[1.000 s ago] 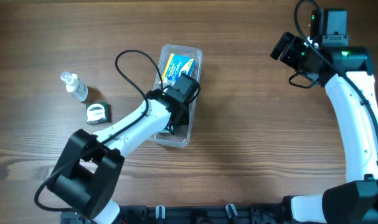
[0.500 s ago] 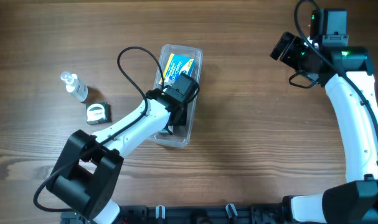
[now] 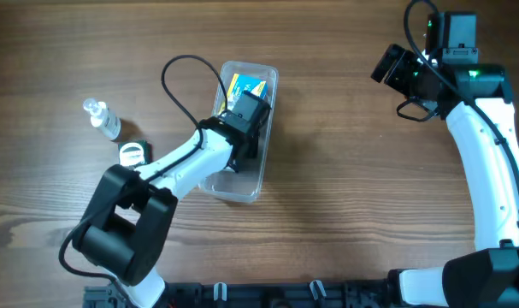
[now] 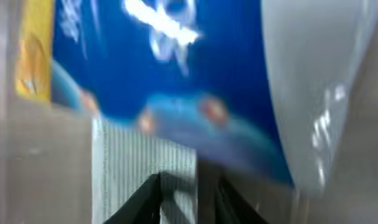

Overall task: Pack container
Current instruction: 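Open the left gripper and withdraw it toward the green tin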

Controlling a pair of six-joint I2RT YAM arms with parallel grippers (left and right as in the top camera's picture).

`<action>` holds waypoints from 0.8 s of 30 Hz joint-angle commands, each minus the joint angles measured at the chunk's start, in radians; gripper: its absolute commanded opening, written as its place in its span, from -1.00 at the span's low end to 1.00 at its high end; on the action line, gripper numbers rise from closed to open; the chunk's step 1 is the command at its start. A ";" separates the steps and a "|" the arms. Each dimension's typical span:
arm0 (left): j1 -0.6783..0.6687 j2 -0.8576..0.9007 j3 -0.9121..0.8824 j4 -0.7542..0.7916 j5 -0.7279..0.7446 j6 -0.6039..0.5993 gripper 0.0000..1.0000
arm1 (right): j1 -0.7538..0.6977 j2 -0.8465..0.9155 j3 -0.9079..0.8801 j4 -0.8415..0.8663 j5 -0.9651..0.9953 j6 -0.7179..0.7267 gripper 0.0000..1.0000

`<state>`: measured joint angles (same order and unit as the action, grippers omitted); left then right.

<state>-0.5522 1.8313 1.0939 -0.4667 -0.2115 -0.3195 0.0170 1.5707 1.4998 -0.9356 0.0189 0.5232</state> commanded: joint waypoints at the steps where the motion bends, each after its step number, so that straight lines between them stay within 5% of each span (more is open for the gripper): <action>1: 0.028 0.034 0.003 0.046 0.001 0.082 -0.40 | 0.001 0.010 -0.002 0.001 -0.013 0.000 0.99; 6: 0.026 0.024 0.008 0.059 0.001 0.121 -0.40 | 0.001 0.010 -0.002 0.001 -0.013 0.001 1.00; 11: 0.011 -0.076 0.034 -0.040 0.019 0.011 -0.16 | 0.001 0.010 -0.002 0.001 -0.013 0.001 0.99; 19: 0.016 -0.372 0.041 -0.166 0.020 -0.093 0.53 | 0.001 0.010 -0.002 0.001 -0.013 0.000 0.99; 24: 0.304 -0.527 0.042 -0.357 0.050 -0.100 0.76 | 0.001 0.010 -0.002 0.001 -0.013 0.001 0.99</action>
<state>-0.4301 1.3659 1.1240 -0.7486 -0.1810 -0.4137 0.0170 1.5707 1.4998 -0.9356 0.0189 0.5228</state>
